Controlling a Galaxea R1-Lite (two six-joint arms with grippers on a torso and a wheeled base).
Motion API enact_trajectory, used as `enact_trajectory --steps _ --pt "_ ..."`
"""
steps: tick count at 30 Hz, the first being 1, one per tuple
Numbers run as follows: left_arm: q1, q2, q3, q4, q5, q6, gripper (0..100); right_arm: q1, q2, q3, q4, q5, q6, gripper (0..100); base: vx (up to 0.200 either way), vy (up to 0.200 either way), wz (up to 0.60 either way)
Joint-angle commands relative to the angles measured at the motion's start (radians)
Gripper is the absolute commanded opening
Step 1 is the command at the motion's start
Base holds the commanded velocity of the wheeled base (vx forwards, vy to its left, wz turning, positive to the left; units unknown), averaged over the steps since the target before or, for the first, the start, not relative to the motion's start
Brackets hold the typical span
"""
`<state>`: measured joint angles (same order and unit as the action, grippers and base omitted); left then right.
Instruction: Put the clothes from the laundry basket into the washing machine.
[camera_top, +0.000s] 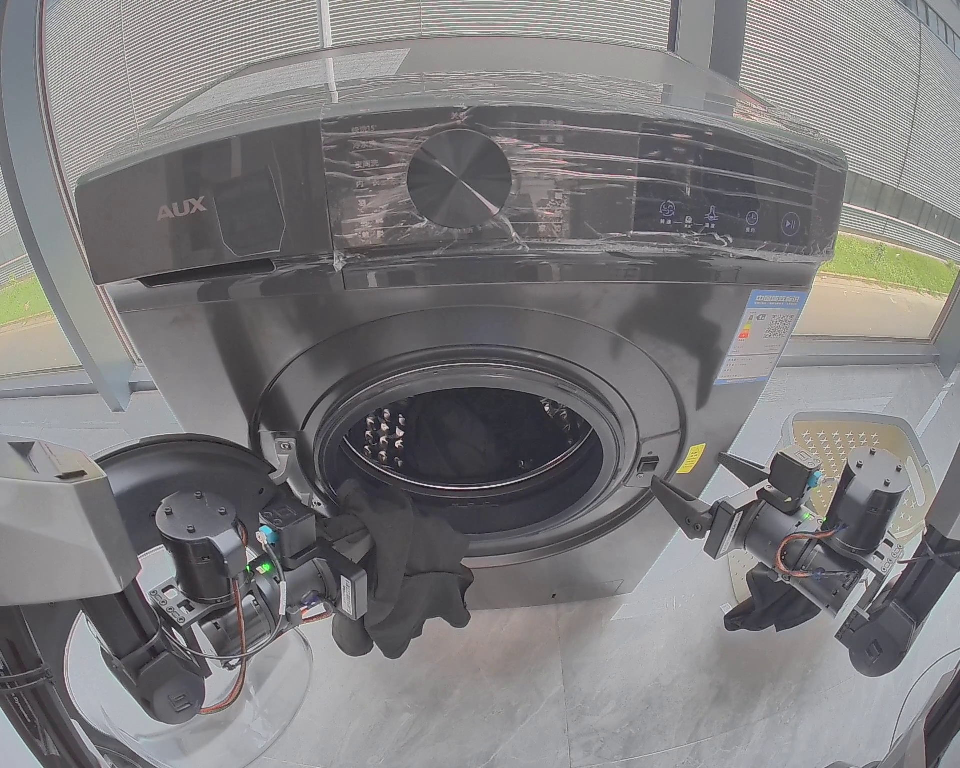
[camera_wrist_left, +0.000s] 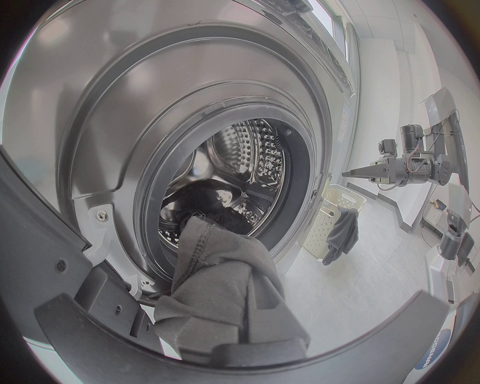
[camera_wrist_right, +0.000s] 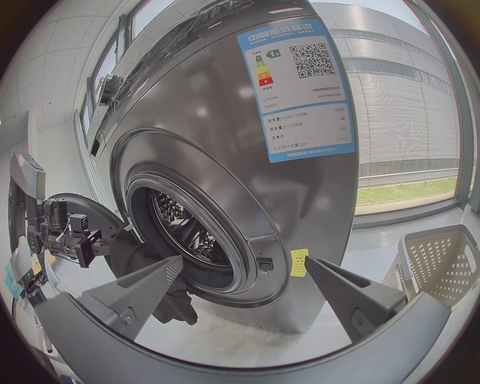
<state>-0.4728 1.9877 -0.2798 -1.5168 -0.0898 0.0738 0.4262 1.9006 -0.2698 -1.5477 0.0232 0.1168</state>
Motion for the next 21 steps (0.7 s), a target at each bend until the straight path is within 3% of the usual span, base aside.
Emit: enact_trajectory --steps 1,9,13,15,18,21 --pt "-0.003 0.002 -0.001 0.0 0.001 -0.002 0 0.0 0.001 0.0 0.0 0.0 0.0 100 0.2 0.0 0.0" --pt "-0.033 0.002 0.001 -0.002 0.001 -0.005 0 0.025 -0.005 0.026 0.0 0.001 0.0 100 0.025 0.0 0.0" --pt "-0.107 0.002 0.001 -0.003 0.004 -0.049 0 0.091 -0.045 0.095 0.0 0.006 -0.003 100 0.0 0.0 0.0" --pt "-0.156 0.013 -0.019 -0.002 0.007 -0.095 0 0.126 -0.071 0.119 0.001 0.014 -0.005 100 0.0 0.0 0.0" --pt "-0.175 0.048 -0.065 -0.002 0.018 -0.1 0 0.148 -0.077 0.132 0.0 0.024 -0.008 100 0.0 0.0 0.0" --pt "-0.172 0.145 -0.199 0.0 0.013 -0.097 0 0.151 -0.086 0.139 0.0 0.029 -0.008 100 0.0 0.0 0.0"
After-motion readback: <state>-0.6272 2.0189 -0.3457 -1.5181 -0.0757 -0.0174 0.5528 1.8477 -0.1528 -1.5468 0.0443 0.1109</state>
